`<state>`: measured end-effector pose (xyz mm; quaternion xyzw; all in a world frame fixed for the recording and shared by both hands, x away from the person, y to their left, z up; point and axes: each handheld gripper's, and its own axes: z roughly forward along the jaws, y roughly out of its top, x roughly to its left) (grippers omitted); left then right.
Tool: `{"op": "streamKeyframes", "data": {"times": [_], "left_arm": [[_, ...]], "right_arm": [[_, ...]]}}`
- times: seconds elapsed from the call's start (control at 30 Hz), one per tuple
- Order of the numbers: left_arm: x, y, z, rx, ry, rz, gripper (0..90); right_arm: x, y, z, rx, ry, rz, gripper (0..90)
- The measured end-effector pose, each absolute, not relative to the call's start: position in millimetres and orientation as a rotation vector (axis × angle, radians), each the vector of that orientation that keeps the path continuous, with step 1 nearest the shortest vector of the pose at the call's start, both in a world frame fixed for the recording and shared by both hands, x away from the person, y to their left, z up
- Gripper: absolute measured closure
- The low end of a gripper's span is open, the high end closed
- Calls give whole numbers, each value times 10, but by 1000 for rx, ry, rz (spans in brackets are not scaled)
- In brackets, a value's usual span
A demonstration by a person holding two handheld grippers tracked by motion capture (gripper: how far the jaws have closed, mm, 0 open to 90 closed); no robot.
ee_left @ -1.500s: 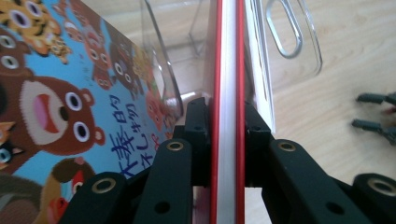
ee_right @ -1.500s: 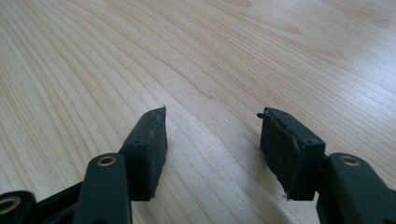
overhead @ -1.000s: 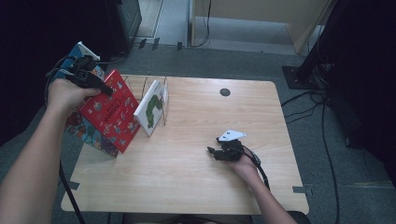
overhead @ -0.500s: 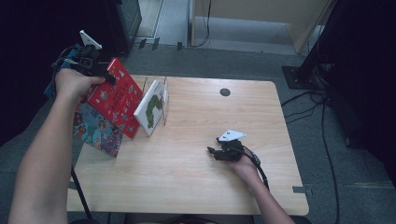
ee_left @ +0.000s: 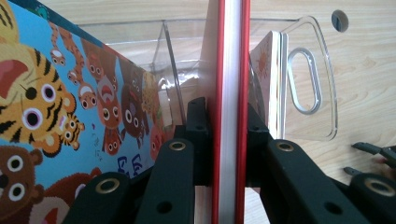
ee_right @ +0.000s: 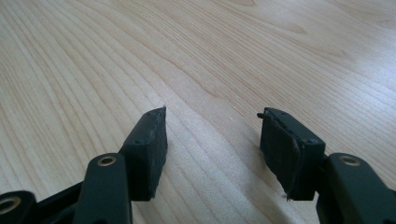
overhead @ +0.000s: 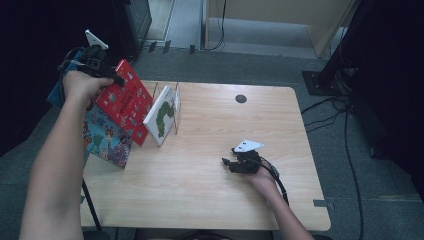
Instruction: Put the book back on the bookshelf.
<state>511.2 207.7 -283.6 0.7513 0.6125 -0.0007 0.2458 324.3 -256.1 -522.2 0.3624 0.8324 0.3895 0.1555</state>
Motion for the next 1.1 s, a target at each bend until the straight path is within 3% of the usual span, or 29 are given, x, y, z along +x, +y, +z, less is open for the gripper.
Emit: {"op": "streamKeyframes", "data": {"times": [0.27,0.37,0.5,0.87,1.1], "left_arm": [[5123,2071,-2870,2030,1630,-1,764],[5118,2064,-2853,2037,1612,11,626],[5096,2091,-2808,2066,1594,66,530],[4958,2226,-2555,1979,1506,152,423],[4809,2161,-2514,2004,1439,170,420]], "right_arm": [[3244,-2561,-5222,1038,2384,1115,415],[3243,-2561,-5222,1037,2384,1115,413],[3242,-2562,-5222,1036,2386,1115,409],[3240,-2563,-5224,1034,2385,1117,408],[3236,-2561,-5224,1033,2385,1117,401]]}}
